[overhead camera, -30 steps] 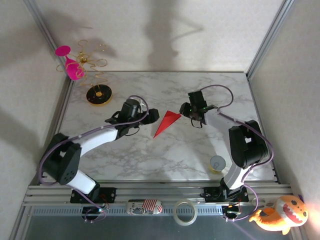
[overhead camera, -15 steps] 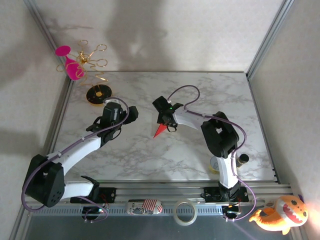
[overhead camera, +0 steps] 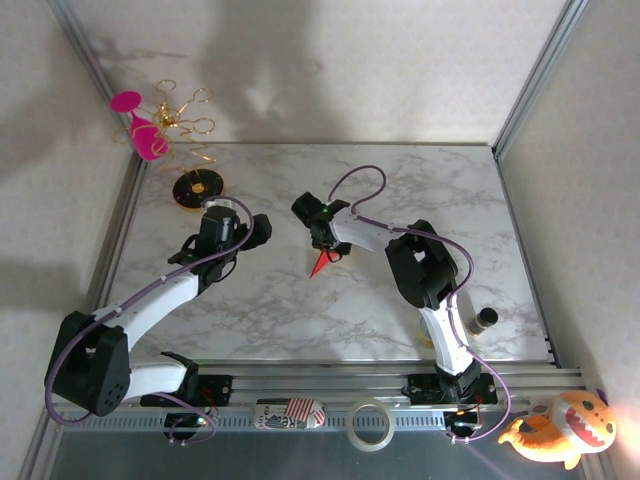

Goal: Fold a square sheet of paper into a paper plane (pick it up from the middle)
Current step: Turn over a paper plane at the center of the table.

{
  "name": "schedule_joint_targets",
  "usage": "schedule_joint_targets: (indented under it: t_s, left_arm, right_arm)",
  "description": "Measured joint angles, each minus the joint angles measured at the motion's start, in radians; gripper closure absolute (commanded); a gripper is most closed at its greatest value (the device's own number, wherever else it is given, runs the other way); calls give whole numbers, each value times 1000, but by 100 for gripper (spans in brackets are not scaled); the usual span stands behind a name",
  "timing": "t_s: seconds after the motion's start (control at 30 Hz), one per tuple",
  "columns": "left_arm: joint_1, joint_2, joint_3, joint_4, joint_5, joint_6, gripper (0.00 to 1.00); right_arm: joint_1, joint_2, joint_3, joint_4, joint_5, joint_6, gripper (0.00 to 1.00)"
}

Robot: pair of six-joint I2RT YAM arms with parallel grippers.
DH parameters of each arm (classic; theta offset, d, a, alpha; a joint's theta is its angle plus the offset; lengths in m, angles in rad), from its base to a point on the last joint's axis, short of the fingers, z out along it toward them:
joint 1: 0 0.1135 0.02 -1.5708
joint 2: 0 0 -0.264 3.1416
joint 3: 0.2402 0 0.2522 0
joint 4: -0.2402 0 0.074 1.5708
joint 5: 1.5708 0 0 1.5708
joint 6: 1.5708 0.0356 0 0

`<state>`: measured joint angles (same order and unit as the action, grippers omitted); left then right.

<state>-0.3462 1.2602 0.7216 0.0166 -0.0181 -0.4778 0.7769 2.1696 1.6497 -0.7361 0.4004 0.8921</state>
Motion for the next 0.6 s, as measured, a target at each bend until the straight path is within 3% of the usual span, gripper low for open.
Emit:
schedule_joint_targets:
  t_s: [0.33,0.6]
  left_arm:
    - [4,14,0,0,4,3,1]
    - [9,23,0,0,7,3,1]
  right_arm:
    - [0,0,5,-49,8,16,63]
    - [0,0,5,-68,28,30,82]
